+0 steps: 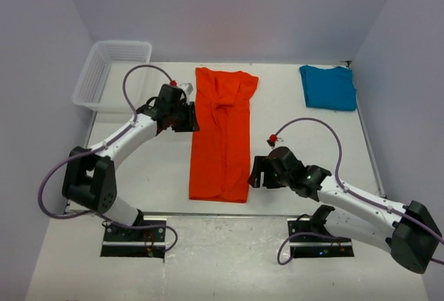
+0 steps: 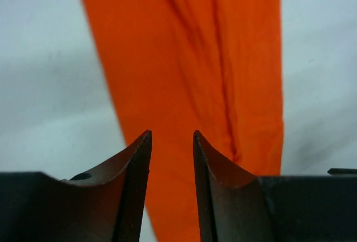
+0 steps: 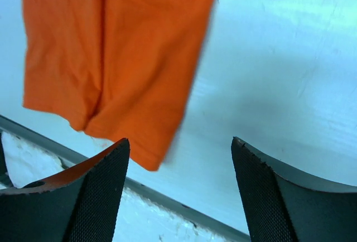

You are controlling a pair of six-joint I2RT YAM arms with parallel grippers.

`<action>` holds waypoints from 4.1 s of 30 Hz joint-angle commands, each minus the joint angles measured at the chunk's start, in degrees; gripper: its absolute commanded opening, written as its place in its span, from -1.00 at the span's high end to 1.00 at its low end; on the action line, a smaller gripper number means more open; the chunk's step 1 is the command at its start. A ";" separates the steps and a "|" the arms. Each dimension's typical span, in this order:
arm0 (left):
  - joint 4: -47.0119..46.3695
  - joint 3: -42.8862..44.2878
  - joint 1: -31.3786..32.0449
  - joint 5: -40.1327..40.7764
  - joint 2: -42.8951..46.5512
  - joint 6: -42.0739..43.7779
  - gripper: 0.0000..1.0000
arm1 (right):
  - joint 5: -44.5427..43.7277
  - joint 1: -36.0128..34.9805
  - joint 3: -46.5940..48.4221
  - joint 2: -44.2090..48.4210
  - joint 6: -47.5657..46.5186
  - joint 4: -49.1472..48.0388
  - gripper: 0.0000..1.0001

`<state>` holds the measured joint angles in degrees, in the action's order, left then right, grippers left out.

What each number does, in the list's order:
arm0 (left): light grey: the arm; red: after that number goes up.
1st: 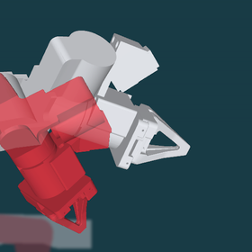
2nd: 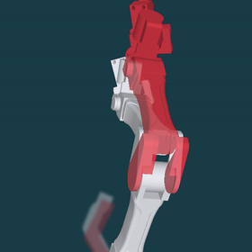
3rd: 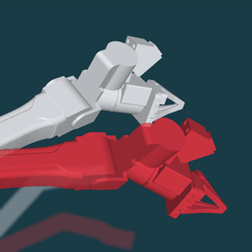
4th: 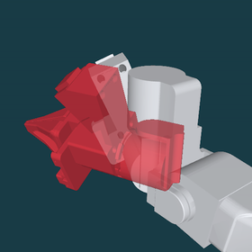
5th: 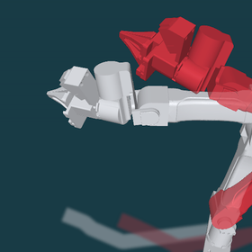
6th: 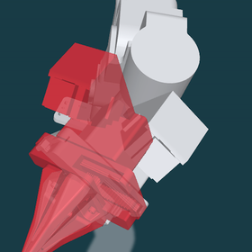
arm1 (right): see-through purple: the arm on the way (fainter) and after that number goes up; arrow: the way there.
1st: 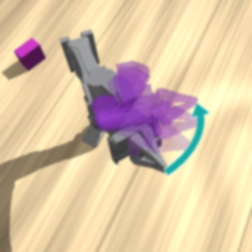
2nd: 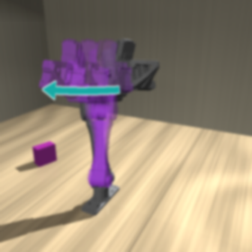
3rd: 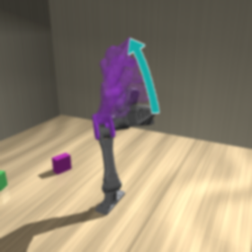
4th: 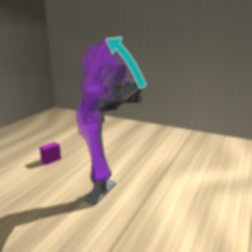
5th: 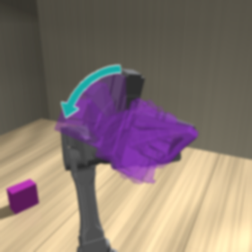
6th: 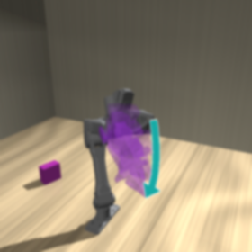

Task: Fold and stack the t-shirts
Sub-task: Rotate the tshirt 90 degrees, then grab the bottom of the folded rectangular tshirt with both arms

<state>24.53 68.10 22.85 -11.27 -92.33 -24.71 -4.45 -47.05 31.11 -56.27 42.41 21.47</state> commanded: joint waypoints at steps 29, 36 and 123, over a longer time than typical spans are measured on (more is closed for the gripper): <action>4.03 -34.17 0.00 -4.99 35.56 -10.45 0.08 | 8.85 -8.32 -13.97 -8.77 20.34 -17.52 -0.34; 4.38 -35.05 0.00 -5.69 36.61 -11.24 0.07 | 5.68 -9.73 -13.62 -9.21 22.71 -16.29 0.01; 3.95 -42.78 9.67 -9.30 36.70 -20.82 -0.06 | -0.65 -11.14 -15.82 -11.94 27.55 -12.60 1.00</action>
<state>31.27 26.68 32.08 -18.11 -54.54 -43.90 -1.85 -58.06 17.65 -66.70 71.83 0.71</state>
